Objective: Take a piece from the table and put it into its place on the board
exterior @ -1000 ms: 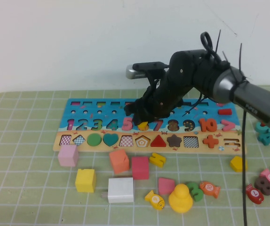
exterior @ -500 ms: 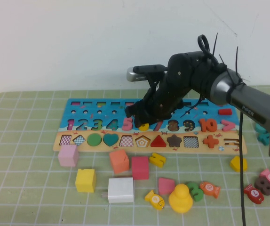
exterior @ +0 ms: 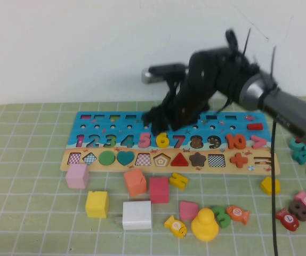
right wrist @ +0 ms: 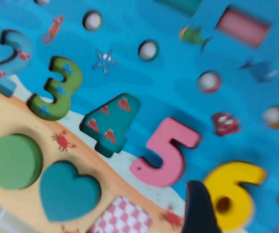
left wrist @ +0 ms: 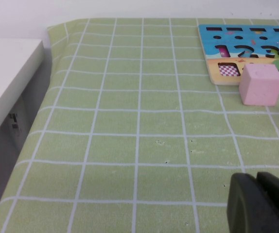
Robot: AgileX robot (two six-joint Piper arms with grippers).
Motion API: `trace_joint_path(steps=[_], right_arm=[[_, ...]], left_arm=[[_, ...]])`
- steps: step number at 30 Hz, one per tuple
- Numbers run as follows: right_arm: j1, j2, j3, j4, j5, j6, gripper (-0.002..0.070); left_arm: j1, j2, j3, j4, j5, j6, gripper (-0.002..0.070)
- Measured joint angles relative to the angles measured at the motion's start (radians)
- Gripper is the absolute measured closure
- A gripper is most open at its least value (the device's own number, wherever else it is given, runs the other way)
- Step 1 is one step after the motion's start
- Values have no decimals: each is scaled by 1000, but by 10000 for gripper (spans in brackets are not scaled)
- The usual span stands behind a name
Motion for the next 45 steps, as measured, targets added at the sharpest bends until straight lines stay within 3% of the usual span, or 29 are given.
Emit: trace_joint_path(steps=[7,9,14,17,24,35,39,45], right_arm=[[0,-105,-190,-125,224,-36,297],[0,-147,-218,-140,265,-36,358],[0,-303,-229,-146,290,-47,600],[0,-413,-205,-146,290,-54,653],[0,-708,-10,-200,290,-63,674],[0,-1144,759,-414,290,80,676],[0,-1270,1008,-363,288,94,676],[0,-1342,1162,-160,291,97,677]], left_arm=[[0,0,0,0,0,0,677],[0,0,0,0,0,0,677],[0,0,0,0,0,0,677],[0,0,0,0,0,0,677],[0,0,0,0,0,0,677],[0,0,0,0,0,0,677],[0,0,0,0,0,0,677],[0,0,0,0,0,0,677]])
